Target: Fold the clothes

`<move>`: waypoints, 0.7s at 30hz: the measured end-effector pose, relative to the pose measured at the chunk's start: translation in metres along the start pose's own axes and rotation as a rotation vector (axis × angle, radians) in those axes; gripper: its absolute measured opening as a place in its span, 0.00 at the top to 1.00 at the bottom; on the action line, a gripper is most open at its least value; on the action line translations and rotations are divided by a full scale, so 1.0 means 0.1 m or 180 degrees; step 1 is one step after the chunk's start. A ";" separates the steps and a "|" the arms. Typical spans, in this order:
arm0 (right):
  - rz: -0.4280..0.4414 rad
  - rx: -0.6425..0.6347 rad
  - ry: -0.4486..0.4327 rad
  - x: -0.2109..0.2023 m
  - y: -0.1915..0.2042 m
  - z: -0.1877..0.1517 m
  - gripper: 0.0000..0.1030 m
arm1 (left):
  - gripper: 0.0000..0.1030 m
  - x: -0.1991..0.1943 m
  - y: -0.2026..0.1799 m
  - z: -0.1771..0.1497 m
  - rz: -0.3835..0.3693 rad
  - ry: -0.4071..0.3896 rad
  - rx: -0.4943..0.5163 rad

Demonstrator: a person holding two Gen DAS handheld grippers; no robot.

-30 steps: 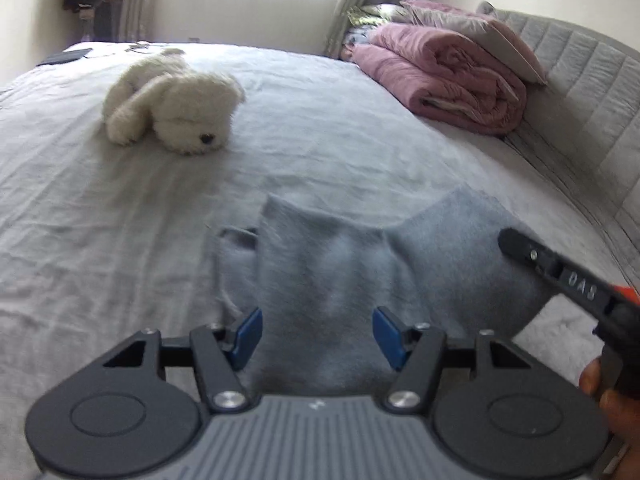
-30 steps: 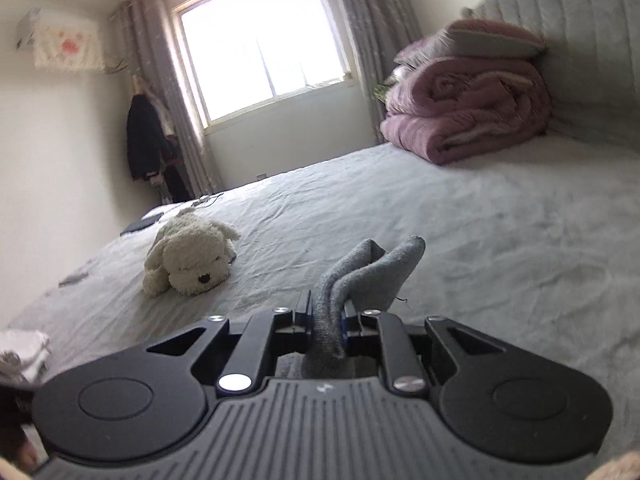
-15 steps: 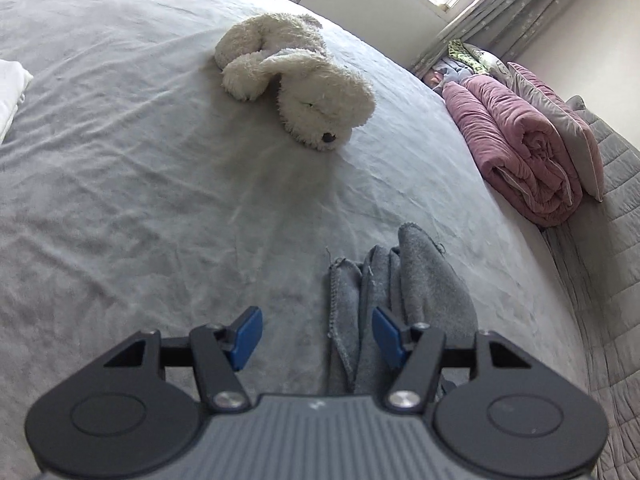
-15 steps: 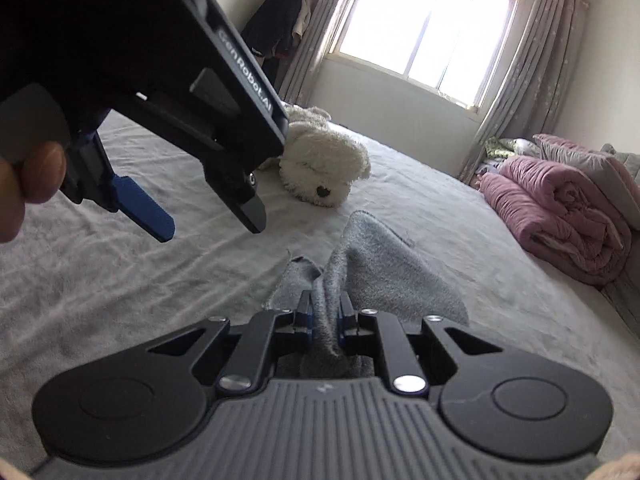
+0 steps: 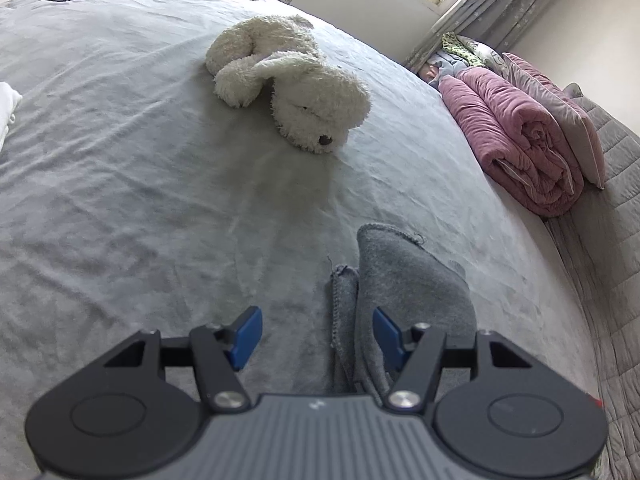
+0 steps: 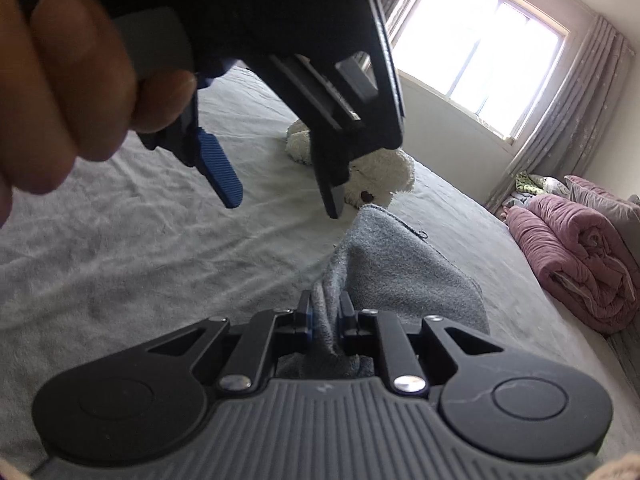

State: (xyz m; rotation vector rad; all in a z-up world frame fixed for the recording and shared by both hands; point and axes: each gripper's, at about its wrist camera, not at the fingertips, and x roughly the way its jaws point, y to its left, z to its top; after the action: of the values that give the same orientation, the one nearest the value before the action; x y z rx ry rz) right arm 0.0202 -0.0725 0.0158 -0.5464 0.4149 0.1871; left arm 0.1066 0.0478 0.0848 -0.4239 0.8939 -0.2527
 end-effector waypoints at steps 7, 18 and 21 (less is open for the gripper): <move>0.0220 0.0046 0.0018 0.01 -0.08 0.04 0.43 | 0.41 0.06 -0.03 -0.02 0.0036 0.0052 0.0085; 0.0669 0.1318 -0.0261 -0.71 -1.37 -0.02 0.57 | 0.43 0.00 -0.20 -0.07 -0.0001 -0.0041 0.0289; 0.0636 0.1292 -0.0079 -0.53 -1.61 -0.12 0.70 | 0.48 -0.02 -0.39 -0.17 -0.0022 -0.0126 0.0531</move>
State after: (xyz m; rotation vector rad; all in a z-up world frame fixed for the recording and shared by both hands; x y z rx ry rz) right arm 0.0133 -0.2179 0.1040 -0.1029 0.4687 0.2928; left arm 0.0906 0.0099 0.0944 -0.2763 0.8256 -0.3216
